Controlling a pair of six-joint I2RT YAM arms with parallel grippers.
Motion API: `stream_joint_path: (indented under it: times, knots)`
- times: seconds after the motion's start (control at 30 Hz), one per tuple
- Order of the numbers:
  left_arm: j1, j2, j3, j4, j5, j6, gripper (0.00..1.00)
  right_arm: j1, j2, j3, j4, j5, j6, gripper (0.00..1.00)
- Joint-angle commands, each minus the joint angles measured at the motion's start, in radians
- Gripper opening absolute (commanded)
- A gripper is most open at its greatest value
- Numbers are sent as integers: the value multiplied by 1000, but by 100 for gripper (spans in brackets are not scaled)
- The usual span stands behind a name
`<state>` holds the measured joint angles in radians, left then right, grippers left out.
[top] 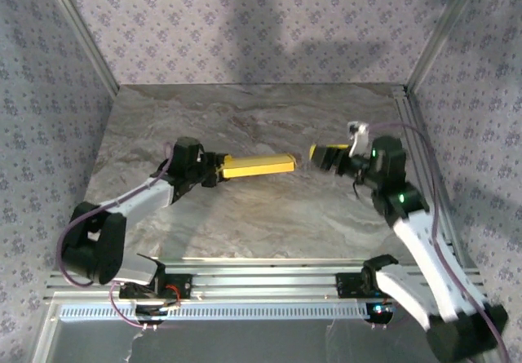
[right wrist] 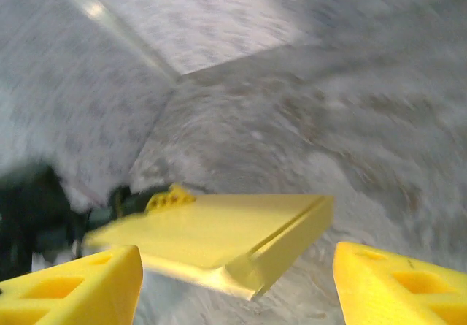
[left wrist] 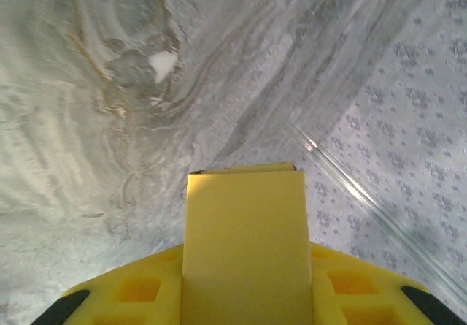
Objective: Fold the paper box
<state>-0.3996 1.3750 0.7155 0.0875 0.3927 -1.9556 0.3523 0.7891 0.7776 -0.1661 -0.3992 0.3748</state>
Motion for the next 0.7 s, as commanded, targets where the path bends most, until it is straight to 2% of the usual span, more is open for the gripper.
stream_joint_path:
  times: [0.0,0.03,0.07,0.1,0.13,0.17,0.2,0.23,0.33,0.4,0.53,0.67]
  knots:
    - [23,-52,36,-258,-2,60,7,134,-126,-165,159,57,-640,99]
    - [27,-55,41,-281,1,77,7,150,-145,-199,206,-57,-729,99]
    - [28,-54,48,-298,3,90,6,190,-148,-215,219,-90,-830,99]
    - [31,-54,53,-311,7,103,6,278,-141,-220,210,-2,-974,99]
    - [33,-53,53,-318,13,112,6,390,-109,-205,194,152,-1095,99]
    - [33,-53,51,-322,17,114,5,461,-63,-175,165,281,-1190,99]
    - [33,-54,49,-319,17,118,5,516,4,-119,101,359,-1268,99]
    - [33,-56,47,-320,15,121,5,534,77,-50,25,381,-1297,99]
    - [33,-57,48,-328,6,124,4,545,251,110,-127,378,-1286,99]
    - [33,-56,51,-329,9,126,3,549,331,170,-169,374,-1275,99]
    - [35,-60,56,-337,8,132,3,557,471,249,-228,442,-1257,98]
    - [33,-54,51,-323,12,127,3,567,553,296,-276,397,-1209,88]
